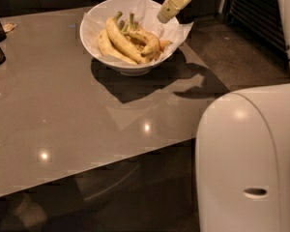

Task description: Pick banana from white bowl

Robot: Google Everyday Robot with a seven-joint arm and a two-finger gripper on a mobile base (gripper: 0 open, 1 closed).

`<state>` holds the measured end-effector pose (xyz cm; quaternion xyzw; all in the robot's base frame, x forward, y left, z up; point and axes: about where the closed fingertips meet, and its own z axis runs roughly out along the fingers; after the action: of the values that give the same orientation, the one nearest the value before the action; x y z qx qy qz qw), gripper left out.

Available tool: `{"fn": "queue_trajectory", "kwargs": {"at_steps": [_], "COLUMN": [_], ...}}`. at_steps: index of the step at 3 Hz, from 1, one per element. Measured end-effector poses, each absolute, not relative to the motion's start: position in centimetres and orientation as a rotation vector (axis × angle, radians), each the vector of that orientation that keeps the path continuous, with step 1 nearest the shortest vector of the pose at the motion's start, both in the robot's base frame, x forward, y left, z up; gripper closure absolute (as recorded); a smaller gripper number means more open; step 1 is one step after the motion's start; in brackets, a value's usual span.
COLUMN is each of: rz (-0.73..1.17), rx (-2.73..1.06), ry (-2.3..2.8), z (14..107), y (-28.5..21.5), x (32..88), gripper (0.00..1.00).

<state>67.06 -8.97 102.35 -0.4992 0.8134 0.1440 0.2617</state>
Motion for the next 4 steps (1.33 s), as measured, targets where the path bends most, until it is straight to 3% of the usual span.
{"fn": "queue_trajectory", "kwargs": {"at_steps": [3,4], "rz": [0.37,0.351], "rx": [-1.309,-1.309], "ry": [2.275,2.309], "z": [99.9,98.7], "y": [-7.2,-6.6], "x": [69.9,70.7], "gripper": [0.25,0.31]}}
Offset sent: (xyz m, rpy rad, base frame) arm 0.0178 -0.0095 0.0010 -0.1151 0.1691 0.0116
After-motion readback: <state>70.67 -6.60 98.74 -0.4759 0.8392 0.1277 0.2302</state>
